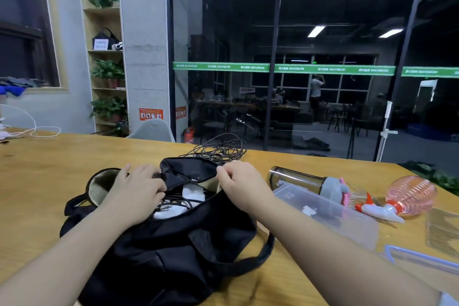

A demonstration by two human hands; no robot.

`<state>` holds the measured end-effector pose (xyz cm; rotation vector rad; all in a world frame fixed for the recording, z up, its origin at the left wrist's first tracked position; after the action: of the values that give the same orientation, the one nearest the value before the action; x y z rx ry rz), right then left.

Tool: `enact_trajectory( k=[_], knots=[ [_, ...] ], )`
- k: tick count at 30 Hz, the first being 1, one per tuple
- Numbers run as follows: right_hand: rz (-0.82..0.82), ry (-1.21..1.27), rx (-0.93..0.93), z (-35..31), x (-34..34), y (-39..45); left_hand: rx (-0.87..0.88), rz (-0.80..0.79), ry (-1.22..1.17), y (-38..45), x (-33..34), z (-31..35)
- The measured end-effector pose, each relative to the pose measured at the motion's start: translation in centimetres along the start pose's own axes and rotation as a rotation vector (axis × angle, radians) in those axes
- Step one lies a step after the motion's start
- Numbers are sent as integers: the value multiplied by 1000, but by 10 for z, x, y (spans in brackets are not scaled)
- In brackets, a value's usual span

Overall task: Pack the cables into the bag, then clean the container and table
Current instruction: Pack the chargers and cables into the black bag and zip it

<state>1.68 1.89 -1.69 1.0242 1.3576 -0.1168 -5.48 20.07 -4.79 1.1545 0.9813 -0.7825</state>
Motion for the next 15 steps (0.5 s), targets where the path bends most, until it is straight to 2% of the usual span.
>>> enact_trajectory(
  k=[3,5,15],
  knots=[
    [-150,-36,68,6,12,15,-39,-147,121,9,13,-12],
    [-248,-65,83,7,19,23,-48,-186,161,16,17,-16],
    [-599,-285,22,10,60,57,-28,-147,229,46,23,-31]
  ],
)
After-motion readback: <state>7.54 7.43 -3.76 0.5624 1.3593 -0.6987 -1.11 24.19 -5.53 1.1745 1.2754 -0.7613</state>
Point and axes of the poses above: each hand's wrist, its own y-axis towards the middle knuckle, its own x-axis out of the palm, z = x × y, the point moved 7 cm from there along y, towards the middle knuckle, and after that the axes turned 14 degrees about -y, right-handed, at the moved point
